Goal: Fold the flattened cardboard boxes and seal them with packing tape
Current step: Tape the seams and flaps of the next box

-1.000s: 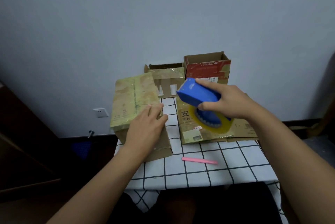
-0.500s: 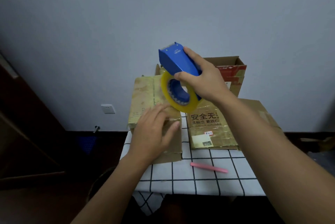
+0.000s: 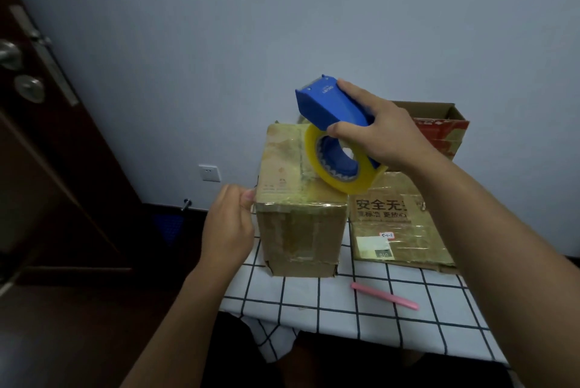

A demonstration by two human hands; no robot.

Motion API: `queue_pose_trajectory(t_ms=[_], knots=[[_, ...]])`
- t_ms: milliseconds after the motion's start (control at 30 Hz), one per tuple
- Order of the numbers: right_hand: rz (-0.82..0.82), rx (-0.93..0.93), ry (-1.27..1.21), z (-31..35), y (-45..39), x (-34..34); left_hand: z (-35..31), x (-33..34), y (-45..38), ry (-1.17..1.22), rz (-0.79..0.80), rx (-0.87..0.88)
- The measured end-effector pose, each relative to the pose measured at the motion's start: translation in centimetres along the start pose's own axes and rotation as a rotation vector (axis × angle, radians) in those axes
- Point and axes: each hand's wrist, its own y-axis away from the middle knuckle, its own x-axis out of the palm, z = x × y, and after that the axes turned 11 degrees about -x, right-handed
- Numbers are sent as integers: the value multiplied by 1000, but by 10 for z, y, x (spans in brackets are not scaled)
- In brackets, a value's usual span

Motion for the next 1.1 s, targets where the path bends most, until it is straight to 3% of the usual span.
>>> queue_pose_trajectory(t_ms=[133, 400, 600, 767, 1100], knots=[[27, -4, 19, 0, -5, 1, 5, -5, 8, 34, 31, -128], [49, 3, 22, 0, -9, 3, 8, -10, 11, 49, 58, -35], [59, 4, 36, 1, -10, 4, 6, -4, -3, 125, 59, -143], [57, 5, 20, 1, -10, 4, 16, 5, -13, 137, 299, -79], [65, -13, 44, 2, -9, 5, 22, 8, -15, -17, 285, 47]])
